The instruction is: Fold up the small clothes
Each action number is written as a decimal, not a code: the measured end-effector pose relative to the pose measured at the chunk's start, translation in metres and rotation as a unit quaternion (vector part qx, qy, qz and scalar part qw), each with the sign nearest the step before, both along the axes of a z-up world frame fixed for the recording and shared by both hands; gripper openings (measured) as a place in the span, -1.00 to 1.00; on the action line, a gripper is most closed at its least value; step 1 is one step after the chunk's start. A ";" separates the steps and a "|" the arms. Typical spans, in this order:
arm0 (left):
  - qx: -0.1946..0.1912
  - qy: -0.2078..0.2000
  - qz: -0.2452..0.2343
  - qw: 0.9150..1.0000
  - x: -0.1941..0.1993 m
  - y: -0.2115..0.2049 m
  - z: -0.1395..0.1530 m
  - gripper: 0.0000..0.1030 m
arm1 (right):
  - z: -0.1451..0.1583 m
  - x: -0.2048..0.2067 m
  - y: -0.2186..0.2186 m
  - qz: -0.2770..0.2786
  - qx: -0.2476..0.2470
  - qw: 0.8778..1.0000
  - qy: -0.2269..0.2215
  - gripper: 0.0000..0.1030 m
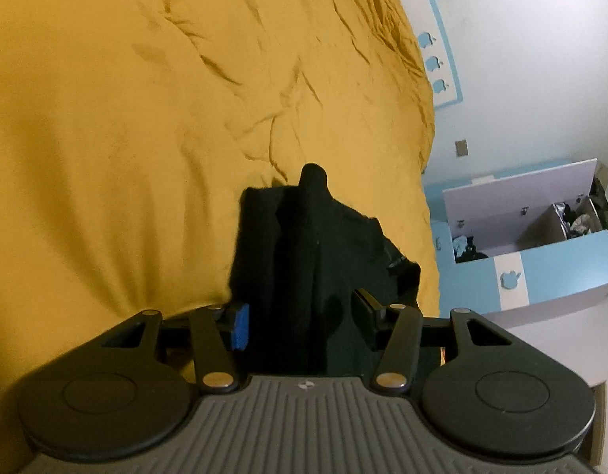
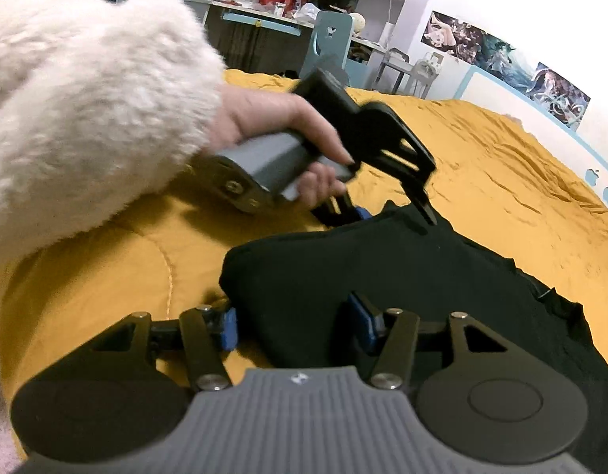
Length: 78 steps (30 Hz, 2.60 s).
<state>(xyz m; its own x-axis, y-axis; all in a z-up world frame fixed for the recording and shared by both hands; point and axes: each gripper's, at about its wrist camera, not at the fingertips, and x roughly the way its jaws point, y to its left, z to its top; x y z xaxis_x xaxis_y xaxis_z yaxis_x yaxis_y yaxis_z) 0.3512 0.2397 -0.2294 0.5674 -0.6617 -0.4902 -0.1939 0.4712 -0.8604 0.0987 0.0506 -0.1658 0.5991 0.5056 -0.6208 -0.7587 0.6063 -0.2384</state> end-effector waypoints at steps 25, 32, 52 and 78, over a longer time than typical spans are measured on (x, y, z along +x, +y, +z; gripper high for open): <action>0.079 0.023 0.033 0.996 0.019 -0.043 0.076 -0.67 | 0.039 0.023 -0.066 -0.076 0.140 0.985 0.062 -1.00; 0.121 -0.006 0.029 0.992 0.030 -0.121 0.131 -0.68 | 0.071 0.031 -0.133 -0.137 0.214 0.964 0.074 -1.00; 0.139 -0.057 -0.028 0.988 0.077 -0.368 0.125 -0.68 | 0.045 0.055 -0.379 -0.365 0.342 0.860 0.100 -1.00; 0.203 -0.031 -0.089 0.975 0.097 -0.450 0.081 -0.37 | -0.018 0.060 -0.464 -0.464 0.379 0.785 0.161 -0.92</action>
